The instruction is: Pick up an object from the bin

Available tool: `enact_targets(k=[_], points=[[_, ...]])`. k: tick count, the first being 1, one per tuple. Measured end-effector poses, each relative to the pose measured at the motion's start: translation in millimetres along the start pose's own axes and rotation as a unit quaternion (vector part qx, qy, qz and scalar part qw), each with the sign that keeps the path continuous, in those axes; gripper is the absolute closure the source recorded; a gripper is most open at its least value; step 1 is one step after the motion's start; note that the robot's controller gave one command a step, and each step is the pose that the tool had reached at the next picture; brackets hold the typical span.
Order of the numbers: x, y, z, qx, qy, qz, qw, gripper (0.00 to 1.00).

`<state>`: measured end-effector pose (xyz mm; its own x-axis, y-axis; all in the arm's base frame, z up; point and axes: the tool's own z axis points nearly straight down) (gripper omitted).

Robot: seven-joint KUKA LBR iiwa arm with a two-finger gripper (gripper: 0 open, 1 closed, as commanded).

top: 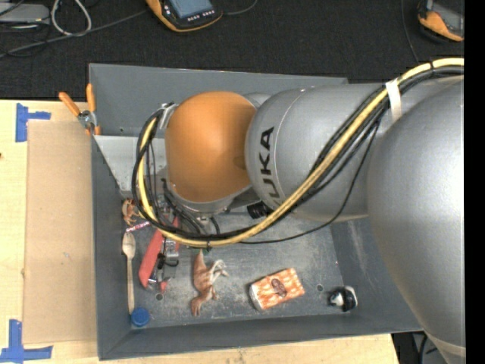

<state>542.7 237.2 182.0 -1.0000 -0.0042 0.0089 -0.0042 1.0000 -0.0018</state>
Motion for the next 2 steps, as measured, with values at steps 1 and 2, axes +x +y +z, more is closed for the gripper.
enact_targets(k=[1, 2], points=[[-1.5, -1, -5, -0.001, -0.0034, 0.003, 1.0, 0.0], [5.1, -27, 5, 0.0, -0.0009, 0.032, 0.9995, 0.0]])
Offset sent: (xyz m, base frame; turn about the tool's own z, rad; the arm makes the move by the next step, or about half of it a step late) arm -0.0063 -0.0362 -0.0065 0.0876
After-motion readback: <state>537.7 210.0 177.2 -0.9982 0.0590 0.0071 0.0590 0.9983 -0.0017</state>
